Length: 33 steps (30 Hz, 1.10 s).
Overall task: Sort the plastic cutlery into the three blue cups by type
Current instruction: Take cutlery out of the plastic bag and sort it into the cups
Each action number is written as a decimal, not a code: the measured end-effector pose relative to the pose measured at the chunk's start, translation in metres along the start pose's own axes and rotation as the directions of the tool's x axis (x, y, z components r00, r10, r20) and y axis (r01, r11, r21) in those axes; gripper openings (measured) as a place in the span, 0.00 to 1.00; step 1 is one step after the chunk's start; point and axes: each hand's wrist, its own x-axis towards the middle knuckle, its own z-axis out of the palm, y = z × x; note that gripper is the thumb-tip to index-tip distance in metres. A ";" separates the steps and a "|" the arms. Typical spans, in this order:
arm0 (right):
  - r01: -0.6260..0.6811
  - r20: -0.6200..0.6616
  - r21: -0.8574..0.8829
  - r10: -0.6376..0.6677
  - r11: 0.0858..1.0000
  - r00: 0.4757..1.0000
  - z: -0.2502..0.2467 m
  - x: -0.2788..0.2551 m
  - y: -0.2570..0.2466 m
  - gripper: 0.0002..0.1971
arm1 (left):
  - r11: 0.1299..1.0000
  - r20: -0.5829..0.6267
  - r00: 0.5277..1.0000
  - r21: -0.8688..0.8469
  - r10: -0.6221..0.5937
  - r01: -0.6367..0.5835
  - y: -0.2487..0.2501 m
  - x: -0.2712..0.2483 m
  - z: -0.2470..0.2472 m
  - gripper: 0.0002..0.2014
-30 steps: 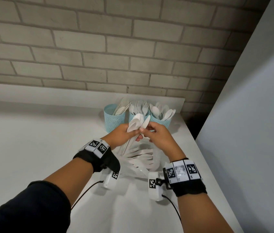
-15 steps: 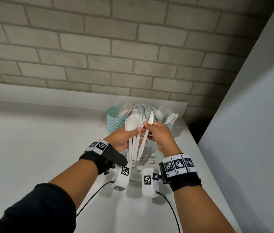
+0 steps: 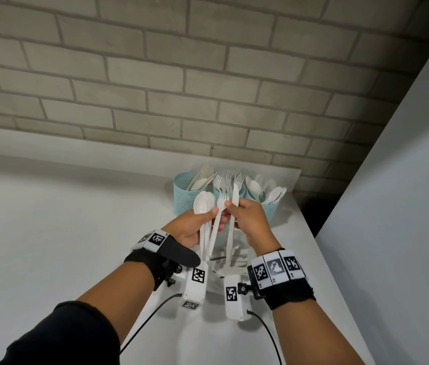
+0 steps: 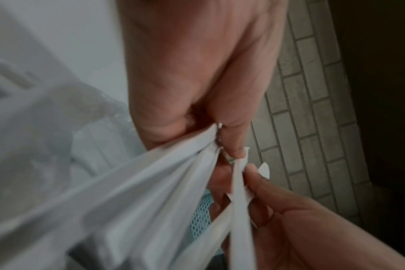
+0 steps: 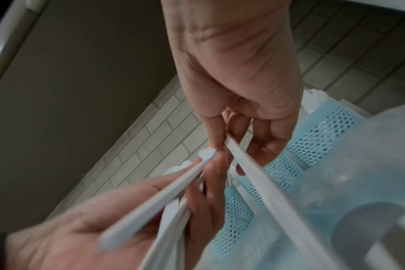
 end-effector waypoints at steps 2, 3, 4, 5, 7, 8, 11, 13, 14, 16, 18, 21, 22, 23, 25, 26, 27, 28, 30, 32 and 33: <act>0.025 0.030 -0.081 -0.023 0.996 0.999 0.004 0.002 -0.006 0.10 | 1.000 -0.023 1.000 -0.003 0.009 -0.009 0.001 0.000 -0.004 0.08; 0.024 0.038 -0.115 -0.020 0.993 0.999 0.005 0.005 -0.011 0.12 | 1.000 -0.035 0.999 -0.009 0.008 -0.009 0.003 0.000 -0.006 0.08; 0.026 0.033 -0.139 -0.022 0.990 0.999 0.005 0.008 -0.018 0.14 | 1.000 -0.051 0.999 -0.013 -0.001 0.001 0.006 -0.001 -0.007 0.09; 0.042 0.023 -0.161 -0.039 0.986 0.999 0.004 0.013 -0.025 0.16 | 1.000 -0.078 0.997 -0.023 -0.009 0.007 0.009 -0.002 -0.010 0.10; 0.128 -0.029 -0.195 -0.136 0.972 0.990 0.003 0.024 -0.042 0.17 | 0.997 -0.127 0.992 -0.075 -0.010 0.000 0.016 -0.004 -0.015 0.13; 0.197 -0.071 -0.182 -0.212 0.964 0.975 0.003 0.030 -0.050 0.16 | 0.995 -0.150 0.989 -0.102 -0.003 -0.013 0.019 -0.005 -0.018 0.14; 0.367 -0.211 -0.043 -0.367 0.929 0.906 0.008 0.044 -0.074 0.09 | 0.986 -0.203 0.979 -0.153 0.028 -0.060 0.024 -0.008 -0.029 0.15; 0.405 -0.220 0.035 -0.388 0.914 0.895 0.018 0.053 -0.084 0.06 | 0.978 -0.207 0.978 -0.194 0.037 -0.078 0.026 -0.010 -0.035 0.14; 0.402 -0.204 0.040 -0.387 0.915 0.899 0.026 0.059 -0.086 0.07 | 0.973 -0.203 0.979 -0.218 0.037 -0.082 0.027 -0.011 -0.038 0.13; 0.366 -0.149 0.007 -0.361 0.930 0.921 0.042 0.071 -0.083 0.08 | 0.962 -0.188 0.982 -0.261 0.031 -0.080 0.028 -0.012 -0.043 0.10; 0.316 -0.069 -0.107 -0.325 0.943 0.943 0.057 0.081 -0.074 0.09 | 0.956 -0.170 0.985 -0.283 0.024 -0.073 0.030 -0.013 -0.048 0.09; 0.281 0.072 -0.397 -0.275 0.874 0.959 0.068 0.090 -0.059 0.11 | 0.957 -0.138 0.990 -0.281 0.025 -0.064 0.030 -0.015 -0.052 0.10; 0.283 0.080 -0.411 -0.274 0.867 0.958 0.068 0.090 -0.057 0.11 | 0.958 -0.126 0.991 -0.276 0.039 -0.073 0.030 -0.016 -0.052 0.10; 0.284 0.076 -0.402 -0.277 0.871 0.958 0.067 0.090 -0.055 0.11 | 0.960 -0.114 0.992 -0.266 0.058 -0.087 0.030 -0.017 -0.052 0.11; 0.321 0.051 -0.384 -0.327 0.866 0.944 0.065 0.089 -0.053 0.14 | 0.962 -0.100 0.990 -0.243 0.100 -0.122 0.030 -0.018 -0.052 0.11; 0.352 0.033 -0.391 -0.369 0.850 0.929 0.064 0.088 -0.053 0.14 | 0.962 -0.099 0.989 -0.237 0.114 -0.134 0.030 -0.018 -0.051 0.11; 0.389 0.008 -0.400 -0.422 0.830 0.907 0.061 0.085 -0.054 0.14 | 0.961 -0.109 0.987 -0.237 0.120 -0.143 0.029 -0.017 -0.050 0.10; 0.423 -0.019 -0.399 -0.469 0.814 0.883 0.059 0.081 -0.054 0.12 | 0.959 -0.123 0.985 -0.242 0.122 -0.149 0.029 -0.016 -0.048 0.09; 0.456 0.008 -0.343 -0.484 0.821 0.875 0.053 0.070 -0.059 0.11 | 0.954 -0.146 0.981 -0.254 0.124 -0.158 0.029 -0.013 -0.045 0.07; 0.379 0.183 -0.317 -0.336 0.870 0.924 0.049 0.060 -0.061 0.17 | 0.958 -0.140 0.982 -0.242 0.124 -0.156 0.030 -0.010 -0.041 0.06; 0.323 0.281 -0.321 -0.236 0.890 0.930 0.047 0.057 -0.060 0.22 | 0.962 -0.119 0.985 -0.229 0.124 -0.149 0.030 -0.010 -0.038 0.06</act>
